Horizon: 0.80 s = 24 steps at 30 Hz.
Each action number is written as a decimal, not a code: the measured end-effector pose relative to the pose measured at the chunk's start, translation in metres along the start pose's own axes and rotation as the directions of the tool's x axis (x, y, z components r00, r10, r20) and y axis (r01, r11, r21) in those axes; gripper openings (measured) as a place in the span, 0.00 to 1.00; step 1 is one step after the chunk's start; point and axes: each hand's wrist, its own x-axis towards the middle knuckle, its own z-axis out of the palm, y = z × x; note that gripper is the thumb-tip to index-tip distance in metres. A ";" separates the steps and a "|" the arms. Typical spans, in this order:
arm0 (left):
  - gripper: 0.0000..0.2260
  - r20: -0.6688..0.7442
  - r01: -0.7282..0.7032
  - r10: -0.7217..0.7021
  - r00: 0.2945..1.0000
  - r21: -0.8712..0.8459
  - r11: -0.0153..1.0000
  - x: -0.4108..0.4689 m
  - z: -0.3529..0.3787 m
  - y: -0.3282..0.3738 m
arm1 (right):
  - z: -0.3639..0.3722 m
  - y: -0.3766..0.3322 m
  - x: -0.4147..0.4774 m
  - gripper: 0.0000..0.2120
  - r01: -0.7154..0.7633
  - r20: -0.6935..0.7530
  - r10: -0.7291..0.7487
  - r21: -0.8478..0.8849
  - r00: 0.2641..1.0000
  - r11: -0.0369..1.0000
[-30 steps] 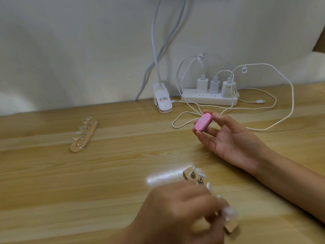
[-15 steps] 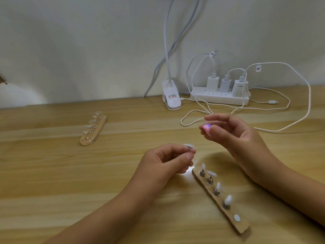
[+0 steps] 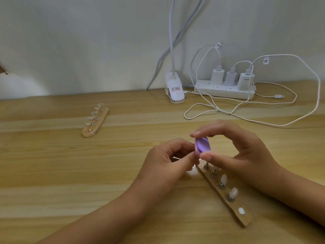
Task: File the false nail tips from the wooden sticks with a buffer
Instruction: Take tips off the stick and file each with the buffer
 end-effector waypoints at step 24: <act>0.07 0.003 -0.020 0.019 1.000 0.047 0.999 0.000 0.001 -0.001 | 0.004 -0.002 0.000 0.12 -0.041 -0.012 0.041 -0.018 0.999 0.999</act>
